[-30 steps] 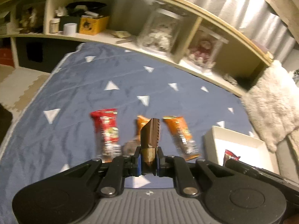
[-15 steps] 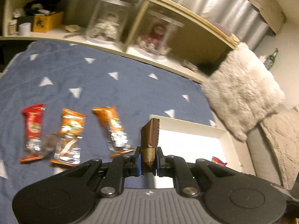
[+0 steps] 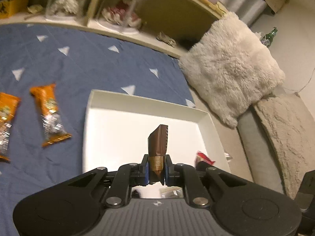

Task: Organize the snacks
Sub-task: 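Carry the brown foil packet and red candy over the white box with both tools, then lower both tools into the box and open them to release the snacks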

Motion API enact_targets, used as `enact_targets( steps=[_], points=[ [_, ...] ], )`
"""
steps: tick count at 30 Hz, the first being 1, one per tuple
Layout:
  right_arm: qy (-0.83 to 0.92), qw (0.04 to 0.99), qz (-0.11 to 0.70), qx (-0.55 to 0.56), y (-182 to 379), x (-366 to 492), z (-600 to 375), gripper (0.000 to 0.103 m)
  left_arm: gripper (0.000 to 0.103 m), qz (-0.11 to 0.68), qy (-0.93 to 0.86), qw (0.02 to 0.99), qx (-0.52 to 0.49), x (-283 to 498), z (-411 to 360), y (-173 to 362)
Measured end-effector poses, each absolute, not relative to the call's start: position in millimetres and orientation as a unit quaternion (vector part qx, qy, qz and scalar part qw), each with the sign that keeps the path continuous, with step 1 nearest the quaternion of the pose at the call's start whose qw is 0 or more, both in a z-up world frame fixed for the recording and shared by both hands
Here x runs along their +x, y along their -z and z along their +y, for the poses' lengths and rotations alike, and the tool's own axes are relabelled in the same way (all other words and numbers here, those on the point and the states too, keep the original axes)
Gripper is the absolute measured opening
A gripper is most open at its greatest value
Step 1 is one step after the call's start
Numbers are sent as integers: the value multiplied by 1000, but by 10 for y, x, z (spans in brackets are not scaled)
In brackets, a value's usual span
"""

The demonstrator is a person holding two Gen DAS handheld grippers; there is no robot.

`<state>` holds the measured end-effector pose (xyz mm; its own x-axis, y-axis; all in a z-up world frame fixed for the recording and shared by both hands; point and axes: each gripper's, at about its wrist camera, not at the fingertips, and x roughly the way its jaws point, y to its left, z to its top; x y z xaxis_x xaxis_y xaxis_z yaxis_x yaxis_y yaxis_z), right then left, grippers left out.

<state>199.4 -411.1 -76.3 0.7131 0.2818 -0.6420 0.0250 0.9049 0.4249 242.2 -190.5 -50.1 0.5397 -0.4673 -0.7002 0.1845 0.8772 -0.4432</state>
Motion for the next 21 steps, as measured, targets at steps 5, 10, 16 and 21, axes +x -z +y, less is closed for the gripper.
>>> enact_targets(
  steps=[5,10,16,21],
  points=[
    [-56,894,384,223,878,2049,-4245,28,16,446,206,851,-186,2541,-2016,624],
    [-35,885,392,248,935,2078,-4385,28,16,453,201,852,-165,2676,-2057,722],
    [-15,877,405,256,1023,2122,-4457,28,16,473,193,848,-143,2771,-1978,921],
    [-14,875,411,254,1049,2172,-4431,28,19,482,187,846,-131,2814,-1886,1041]
  ],
)
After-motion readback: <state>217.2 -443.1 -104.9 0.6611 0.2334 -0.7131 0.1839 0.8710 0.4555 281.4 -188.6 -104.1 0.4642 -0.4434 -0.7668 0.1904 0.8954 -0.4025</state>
